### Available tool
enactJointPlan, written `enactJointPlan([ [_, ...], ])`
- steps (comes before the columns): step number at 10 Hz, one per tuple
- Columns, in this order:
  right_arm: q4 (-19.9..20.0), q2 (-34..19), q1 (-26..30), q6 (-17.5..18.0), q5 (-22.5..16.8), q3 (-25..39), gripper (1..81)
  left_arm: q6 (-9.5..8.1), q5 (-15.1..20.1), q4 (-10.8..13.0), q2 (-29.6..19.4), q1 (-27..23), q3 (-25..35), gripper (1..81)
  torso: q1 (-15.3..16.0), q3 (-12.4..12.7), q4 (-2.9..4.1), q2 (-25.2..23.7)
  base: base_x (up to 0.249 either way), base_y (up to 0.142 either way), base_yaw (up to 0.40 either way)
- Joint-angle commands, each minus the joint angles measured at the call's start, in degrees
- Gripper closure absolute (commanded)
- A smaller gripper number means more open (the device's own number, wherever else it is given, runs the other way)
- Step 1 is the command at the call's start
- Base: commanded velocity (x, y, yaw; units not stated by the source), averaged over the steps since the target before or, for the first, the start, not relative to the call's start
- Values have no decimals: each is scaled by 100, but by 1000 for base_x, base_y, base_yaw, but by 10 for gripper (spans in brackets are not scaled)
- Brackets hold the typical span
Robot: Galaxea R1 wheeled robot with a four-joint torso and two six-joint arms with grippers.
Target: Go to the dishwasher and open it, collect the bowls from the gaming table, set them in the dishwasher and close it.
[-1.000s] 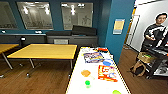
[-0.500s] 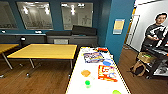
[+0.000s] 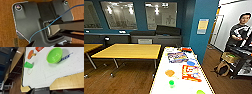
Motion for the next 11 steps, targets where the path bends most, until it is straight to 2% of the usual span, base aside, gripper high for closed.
enactJointPlan([
  [1,611,-470,1234,49,-449,-744,10,-2,309,-14,-24,-204,17,10,0,0,0,0,0,0,0],
  [3,805,-479,1604,49,-757,-1078,10,-11,317,-23,-15,-204,17,10,2,-2,0,2,0,0,0],
  [5,824,-322,1797,49,-836,-1613,10,-19,317,-14,-24,-204,17,10,2,-2,0,5,0,0,0],
  [9,832,118,2175,49,-1222,-2212,10,-28,326,-14,-15,-213,17,10,2,-5,0,5,0,0,0],
  [10,814,197,2263,49,-1223,-2274,10,-28,326,-14,-15,-213,17,10,2,-190,0,5,0,0,0],
  [11,814,259,2325,49,-1223,-2300,10,-29,334,-14,-24,-213,17,10,2,-246,0,5,0,0,0],
])
